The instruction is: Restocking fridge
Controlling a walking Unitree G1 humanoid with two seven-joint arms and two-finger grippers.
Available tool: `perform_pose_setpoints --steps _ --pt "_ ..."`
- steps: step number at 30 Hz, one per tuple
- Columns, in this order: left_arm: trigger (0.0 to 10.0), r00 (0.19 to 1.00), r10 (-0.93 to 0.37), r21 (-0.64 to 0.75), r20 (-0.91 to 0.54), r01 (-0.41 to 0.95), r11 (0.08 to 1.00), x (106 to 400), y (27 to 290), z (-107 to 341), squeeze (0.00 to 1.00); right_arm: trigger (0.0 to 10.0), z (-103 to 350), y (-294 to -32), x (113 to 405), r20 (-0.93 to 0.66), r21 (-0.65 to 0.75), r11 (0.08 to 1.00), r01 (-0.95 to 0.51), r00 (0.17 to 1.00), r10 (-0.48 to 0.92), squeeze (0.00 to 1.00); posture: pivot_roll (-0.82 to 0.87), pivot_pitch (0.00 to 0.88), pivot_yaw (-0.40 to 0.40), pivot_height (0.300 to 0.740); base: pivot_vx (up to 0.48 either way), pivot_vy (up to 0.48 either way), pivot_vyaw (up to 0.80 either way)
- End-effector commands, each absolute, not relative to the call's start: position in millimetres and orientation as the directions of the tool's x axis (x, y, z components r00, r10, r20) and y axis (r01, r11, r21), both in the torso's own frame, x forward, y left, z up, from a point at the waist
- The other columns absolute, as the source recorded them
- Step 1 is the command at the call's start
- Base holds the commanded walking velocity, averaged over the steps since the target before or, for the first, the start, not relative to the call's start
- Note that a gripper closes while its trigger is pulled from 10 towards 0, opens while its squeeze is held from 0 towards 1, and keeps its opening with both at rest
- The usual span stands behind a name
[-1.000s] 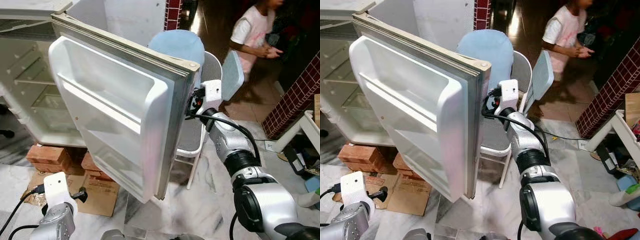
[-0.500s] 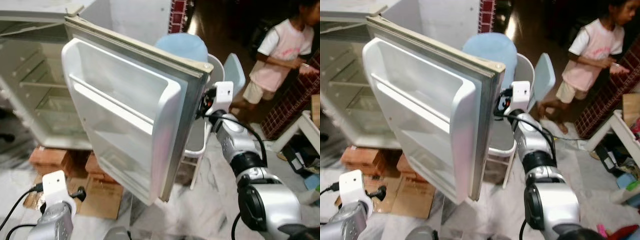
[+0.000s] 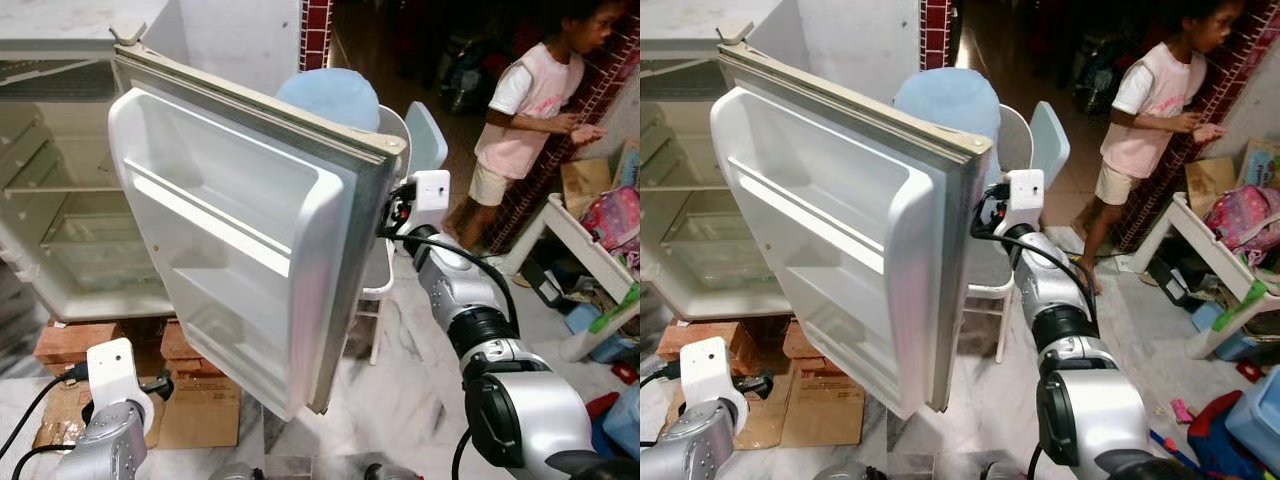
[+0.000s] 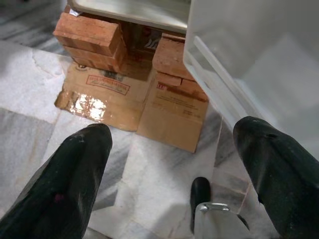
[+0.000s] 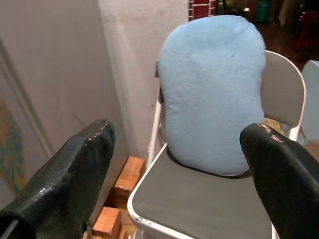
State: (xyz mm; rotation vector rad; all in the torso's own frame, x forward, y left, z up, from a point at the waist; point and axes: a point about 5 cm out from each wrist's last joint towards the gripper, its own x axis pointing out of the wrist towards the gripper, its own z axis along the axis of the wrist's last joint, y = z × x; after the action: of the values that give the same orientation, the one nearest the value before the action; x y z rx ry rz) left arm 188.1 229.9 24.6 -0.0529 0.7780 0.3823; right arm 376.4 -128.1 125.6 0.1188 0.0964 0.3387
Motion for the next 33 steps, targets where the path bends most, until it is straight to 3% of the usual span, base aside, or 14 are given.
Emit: perform_pose_setpoints --steps 1,3,5,14,27,31,33 --pt "10.0 0.677 0.351 0.165 -0.647 -0.325 0.931 191 235 29 0.0 10.0 136 -122 381 -0.053 0.123 0.928 -0.352 0.931 0.361 0.0 0.15 0.0 -0.034 0.74 0.0 0.0 0.0" --pt "10.0 0.754 0.367 0.279 -0.544 -0.25 0.927 201 236 42 0.0 10.0 136 -122 380 -0.052 0.116 0.926 -0.36 0.929 0.367 0.0 0.15 0.0 -0.035 0.74 0.0 0.124 0.0" --pt "10.0 0.775 0.363 0.303 -0.517 -0.232 0.925 205 234 46 0.0 10.0 136 -122 380 -0.051 0.115 0.926 -0.36 0.929 0.367 0.0 0.15 0.0 -0.036 0.74 0.0 0.3 0.0" --pt "10.0 0.82 0.334 0.32 -0.465 -0.196 0.927 212 225 53 0.0 10.0 136 -120 381 -0.051 0.111 0.924 -0.366 0.926 0.373 0.0 0.15 0.0 -0.039 0.74 0.0 0.449 0.0" --pt "10.0 0.851 0.326 0.308 -0.413 -0.206 0.929 216 223 60 0.0 10.0 137 -118 379 -0.043 0.1 0.917 -0.385 0.92 0.391 0.0 0.15 0.0 -0.035 0.74 0.0 0.0 0.0" --pt "10.0 0.852 0.332 0.306 -0.405 -0.216 0.927 216 223 62 0.0 10.0 139 -110 376 -0.024 0.119 0.876 -0.467 0.881 0.473 0.0 0.15 0.0 -0.034 0.74 0.0 0.0 0.0" --pt "10.0 0.841 0.366 0.32 -0.398 -0.246 0.915 213 226 63 0.0 10.0 145 -97 369 0.012 0.163 0.799 -0.579 0.811 0.585 0.0 0.14 0.0 -0.034 0.74 0.0 0.0 0.0"
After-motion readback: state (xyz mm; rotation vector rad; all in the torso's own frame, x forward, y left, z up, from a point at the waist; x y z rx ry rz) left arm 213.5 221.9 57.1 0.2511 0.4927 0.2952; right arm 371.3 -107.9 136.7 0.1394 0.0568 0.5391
